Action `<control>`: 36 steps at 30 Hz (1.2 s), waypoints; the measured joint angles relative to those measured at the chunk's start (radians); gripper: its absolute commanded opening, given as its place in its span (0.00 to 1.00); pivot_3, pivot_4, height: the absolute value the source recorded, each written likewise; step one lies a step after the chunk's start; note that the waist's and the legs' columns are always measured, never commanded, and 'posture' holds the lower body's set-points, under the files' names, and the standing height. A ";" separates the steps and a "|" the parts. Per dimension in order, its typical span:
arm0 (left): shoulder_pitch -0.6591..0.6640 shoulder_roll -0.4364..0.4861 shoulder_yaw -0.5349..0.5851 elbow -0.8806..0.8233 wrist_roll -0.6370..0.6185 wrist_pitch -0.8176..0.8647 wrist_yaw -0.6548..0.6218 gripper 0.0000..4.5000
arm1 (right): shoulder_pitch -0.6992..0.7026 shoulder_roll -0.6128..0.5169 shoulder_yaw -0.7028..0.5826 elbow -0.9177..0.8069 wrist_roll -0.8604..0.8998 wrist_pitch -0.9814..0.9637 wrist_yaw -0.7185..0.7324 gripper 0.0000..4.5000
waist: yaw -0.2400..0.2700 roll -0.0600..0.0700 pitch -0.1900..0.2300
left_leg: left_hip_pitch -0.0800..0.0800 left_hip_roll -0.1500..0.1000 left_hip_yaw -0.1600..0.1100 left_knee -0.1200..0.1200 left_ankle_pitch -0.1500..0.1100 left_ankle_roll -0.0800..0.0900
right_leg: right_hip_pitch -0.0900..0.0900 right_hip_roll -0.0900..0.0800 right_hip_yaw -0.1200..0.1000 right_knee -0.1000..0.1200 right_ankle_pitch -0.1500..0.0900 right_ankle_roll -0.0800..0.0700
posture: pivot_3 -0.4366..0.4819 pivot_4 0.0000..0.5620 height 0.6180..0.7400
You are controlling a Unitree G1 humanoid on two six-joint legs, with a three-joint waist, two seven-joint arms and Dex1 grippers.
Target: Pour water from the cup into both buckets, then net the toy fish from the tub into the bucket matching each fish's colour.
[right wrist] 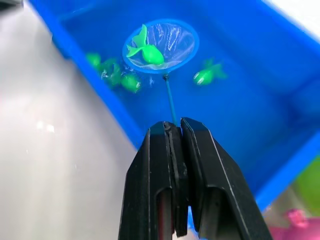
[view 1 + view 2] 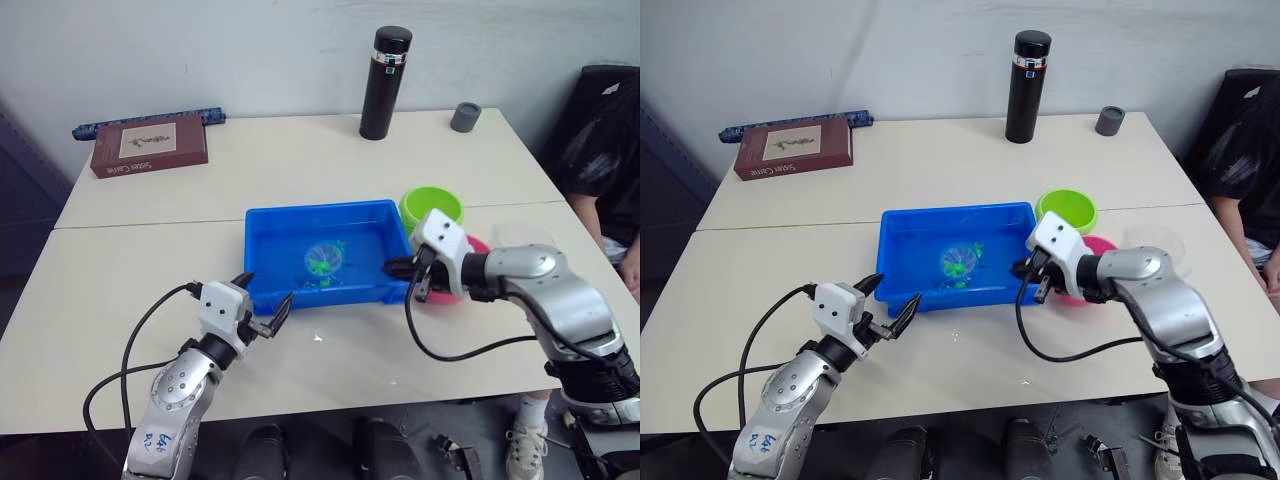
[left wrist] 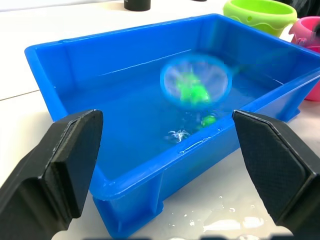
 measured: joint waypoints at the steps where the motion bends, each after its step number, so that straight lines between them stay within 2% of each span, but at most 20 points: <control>1: -0.003 0.003 0.000 0.000 0.000 0.000 -0.003 0.99 | -0.002 0.000 -0.013 -0.007 0.017 0.022 -0.004 0.00 | 0.000 0.000 0.000 | 0.000 0.000 0.000 0.000 0.000 0.000 | 0.000 0.000 0.000 0.000 0.000 0.000 | 0.48 0.27 1.00; 16: -0.115 0.054 0.012 0.021 -0.049 -0.027 -0.143 0.99 | 0.019 -0.061 -0.214 -0.172 0.170 0.180 -0.111 0.00 | 0.002 0.000 0.000 | -0.006 -0.002 0.001 0.000 0.000 0.000 | -0.008 0.001 0.000 0.002 0.001 0.002 | 0.48 0.27 1.00; 21: -0.146 0.055 0.007 0.051 -0.060 -0.023 -0.168 0.99 | 0.017 -0.116 -0.270 -0.149 0.160 0.183 -0.168 0.00 | 0.001 0.000 0.000 | -0.006 -0.002 0.004 0.001 0.000 0.001 | -0.007 0.002 0.001 0.002 0.001 0.002 | 0.48 0.27 1.00; 26: -0.199 0.054 -0.005 0.089 -0.061 -0.022 -0.188 0.99 | 0.028 -0.191 -0.304 -0.040 0.104 0.087 -0.192 0.00 | 0.002 0.000 0.000 | -0.006 -0.002 0.010 0.001 0.001 0.001 | -0.008 0.003 0.001 0.003 0.001 0.002 | 0.48 0.27 1.00; 36: -0.237 0.046 -0.017 0.129 -0.061 -0.022 -0.198 0.99 | 0.205 -0.232 -0.303 0.040 -0.054 -0.203 -0.229 0.00 | 0.001 0.000 0.000 | -0.004 -0.001 0.013 0.001 0.001 0.001 | -0.007 0.005 0.004 0.003 0.002 0.004 | 0.48 0.27 1.00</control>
